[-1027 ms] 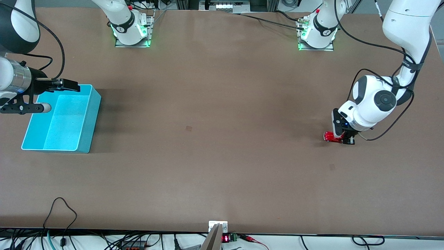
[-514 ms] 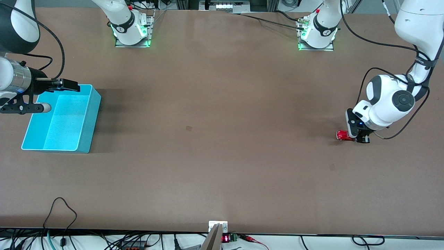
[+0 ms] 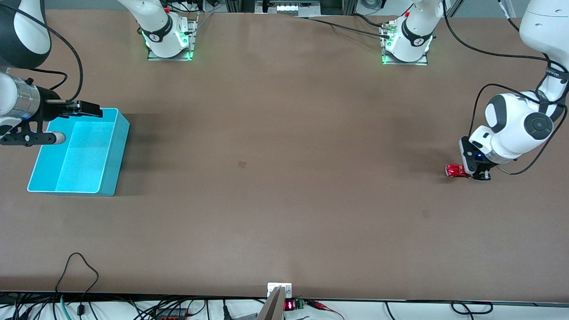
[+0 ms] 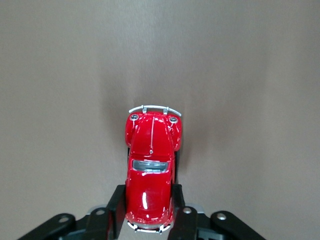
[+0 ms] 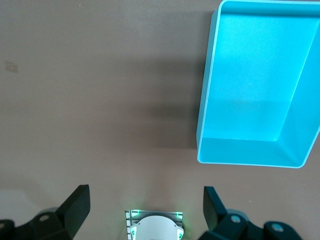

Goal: Wind red beetle toy and store in blue box
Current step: 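Release the red car with the left gripper, letting it roll away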

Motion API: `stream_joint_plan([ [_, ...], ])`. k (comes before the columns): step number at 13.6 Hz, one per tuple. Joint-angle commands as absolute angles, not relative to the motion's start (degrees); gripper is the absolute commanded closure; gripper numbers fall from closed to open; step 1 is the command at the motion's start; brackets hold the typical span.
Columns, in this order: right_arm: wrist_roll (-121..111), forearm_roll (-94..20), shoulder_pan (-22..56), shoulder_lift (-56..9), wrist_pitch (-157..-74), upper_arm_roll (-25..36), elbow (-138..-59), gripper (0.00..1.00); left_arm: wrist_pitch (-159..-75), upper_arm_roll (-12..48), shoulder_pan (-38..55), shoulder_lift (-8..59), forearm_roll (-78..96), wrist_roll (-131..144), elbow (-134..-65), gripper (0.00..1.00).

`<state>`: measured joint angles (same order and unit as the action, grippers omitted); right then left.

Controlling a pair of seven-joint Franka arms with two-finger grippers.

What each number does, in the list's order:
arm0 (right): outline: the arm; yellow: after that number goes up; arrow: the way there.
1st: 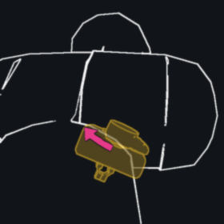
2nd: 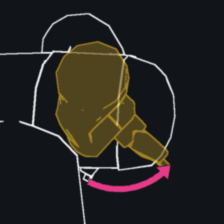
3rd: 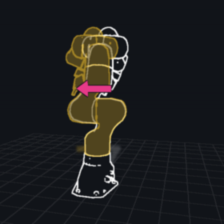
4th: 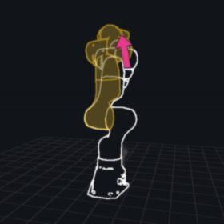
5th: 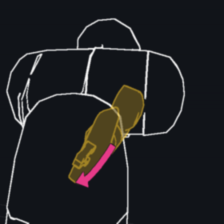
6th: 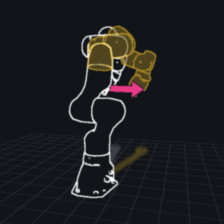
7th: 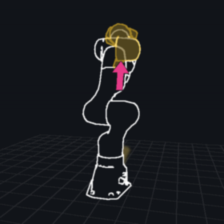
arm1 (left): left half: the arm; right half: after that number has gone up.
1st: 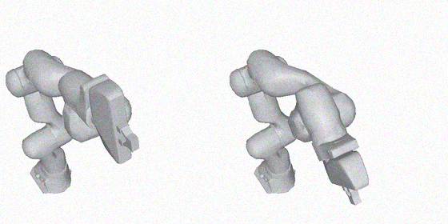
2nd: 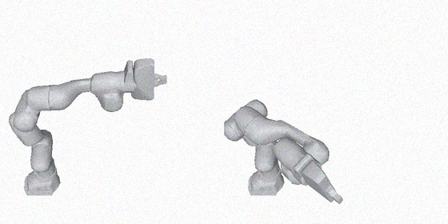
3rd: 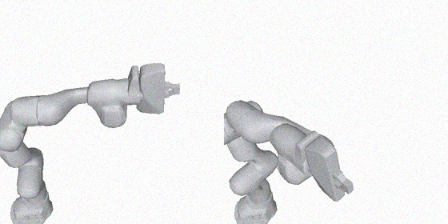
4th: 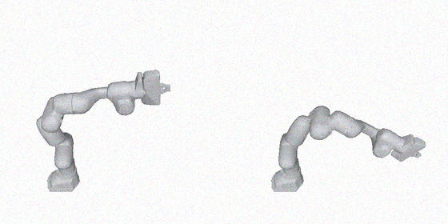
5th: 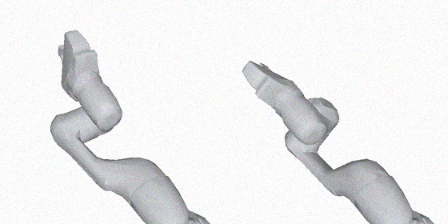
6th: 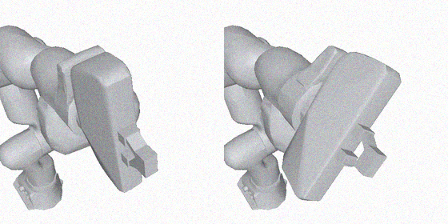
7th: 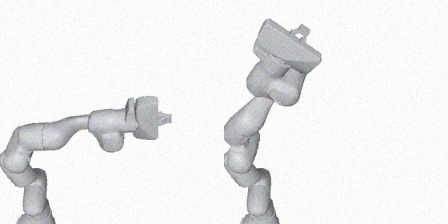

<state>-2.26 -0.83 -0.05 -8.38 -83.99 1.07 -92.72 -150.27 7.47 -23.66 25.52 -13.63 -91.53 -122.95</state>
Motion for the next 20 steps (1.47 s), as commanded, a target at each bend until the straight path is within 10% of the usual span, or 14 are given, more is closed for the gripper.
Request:
stream_joint_plan([
  [1,-3.1,-1.1,-0.2,-8.8,-82.8,1.1,-91.5,0.00,-145.6,7.8,-25.0,25.9,-15.7,-92.2,-122.9,0.00],
  [7,-3.1,-1.1,-0.2,-8.8,-82.8,1.1,-91.5,0.00,-124.7,12.5,-23.8,14.0,-14.9,-92.2,-116.3,0.00],
  [20,-3.1,-1.1,-0.4,-8.9,-82.7,1.2,-91.5,0.00,-124.6,16.3,-18.7,13.6,-7.6,-82.5,-114.8,0.00],
])
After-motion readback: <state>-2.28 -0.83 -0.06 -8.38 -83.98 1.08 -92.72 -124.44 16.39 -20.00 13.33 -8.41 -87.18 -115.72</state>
